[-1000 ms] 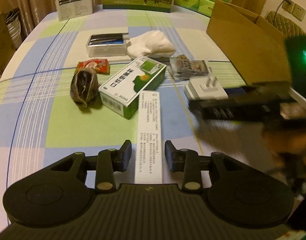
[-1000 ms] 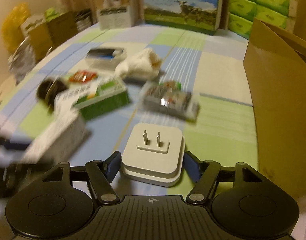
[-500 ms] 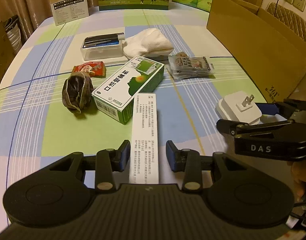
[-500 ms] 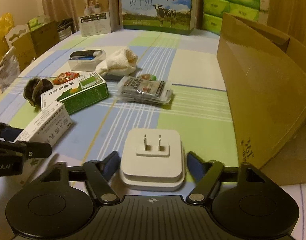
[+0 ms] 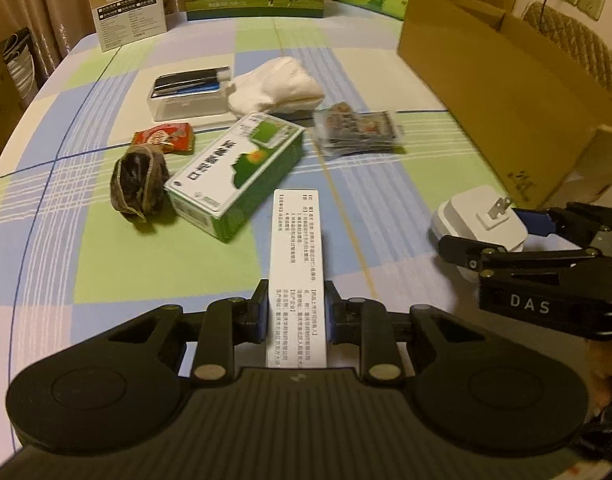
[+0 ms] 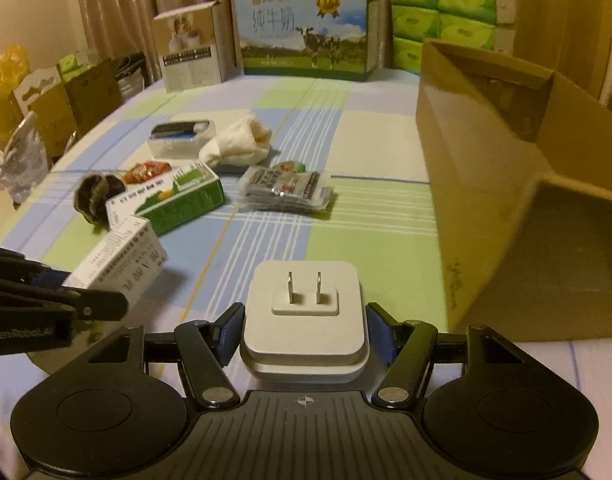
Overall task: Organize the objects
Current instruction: 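Carry the toothpaste box and plug adapter with both tools into the cardboard box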
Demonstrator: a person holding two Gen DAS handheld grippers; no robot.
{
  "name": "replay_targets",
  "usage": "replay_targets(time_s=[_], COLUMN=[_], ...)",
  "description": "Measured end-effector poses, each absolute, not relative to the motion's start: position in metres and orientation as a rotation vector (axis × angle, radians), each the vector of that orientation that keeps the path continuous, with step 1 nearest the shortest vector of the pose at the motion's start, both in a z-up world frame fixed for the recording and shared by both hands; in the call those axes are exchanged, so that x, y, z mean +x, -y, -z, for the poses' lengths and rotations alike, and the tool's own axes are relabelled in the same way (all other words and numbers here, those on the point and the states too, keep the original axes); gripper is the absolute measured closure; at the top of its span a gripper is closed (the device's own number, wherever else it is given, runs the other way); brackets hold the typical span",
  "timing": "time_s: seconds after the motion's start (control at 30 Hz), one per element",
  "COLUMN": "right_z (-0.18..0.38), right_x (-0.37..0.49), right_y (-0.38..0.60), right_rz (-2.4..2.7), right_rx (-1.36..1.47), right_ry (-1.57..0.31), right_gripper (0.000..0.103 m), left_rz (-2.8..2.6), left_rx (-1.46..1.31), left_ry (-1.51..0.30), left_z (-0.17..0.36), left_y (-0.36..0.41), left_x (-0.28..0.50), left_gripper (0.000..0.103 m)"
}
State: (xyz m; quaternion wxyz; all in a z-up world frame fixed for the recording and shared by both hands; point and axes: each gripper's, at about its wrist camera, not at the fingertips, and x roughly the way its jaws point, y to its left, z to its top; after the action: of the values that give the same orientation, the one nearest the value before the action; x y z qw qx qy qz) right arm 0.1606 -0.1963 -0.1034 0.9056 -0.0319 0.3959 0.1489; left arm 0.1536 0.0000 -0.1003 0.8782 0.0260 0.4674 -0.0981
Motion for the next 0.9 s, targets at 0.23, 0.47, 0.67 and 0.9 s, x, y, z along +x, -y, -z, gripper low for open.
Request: replay_targets(time_s=[0.23, 0.47, 0.67, 0.9], right_z=[0.048, -0.021, -0.046, -0.032], right_x=[0.133, 0.128, 0.162, 0.200], right_y=[0.221, 0.270, 0.340, 0.401], right_rz=[-0.298, -0.243, -0.130, -0.055], right_rx=[-0.034, -0.028, -0.038, 0.020], right_ry=[-0.752, -0.635, -0.592, -0.650], right_gripper=[0.041, 0.041, 0.041, 0.041], left_rz=[0.250, 0.348, 0.451, 0.514], left_rx=[0.039, 0.058, 0.078, 0.082], left_ry=[-0.926, -0.832, -0.769, -0.757], left_z=[0.061, 0.005, -0.031, -0.043], left_y=[0.024, 0.071, 0.133, 0.197], left_x=[0.137, 0.138, 0.158, 0.203], left_gripper=[0.082, 0.082, 0.082, 0.082])
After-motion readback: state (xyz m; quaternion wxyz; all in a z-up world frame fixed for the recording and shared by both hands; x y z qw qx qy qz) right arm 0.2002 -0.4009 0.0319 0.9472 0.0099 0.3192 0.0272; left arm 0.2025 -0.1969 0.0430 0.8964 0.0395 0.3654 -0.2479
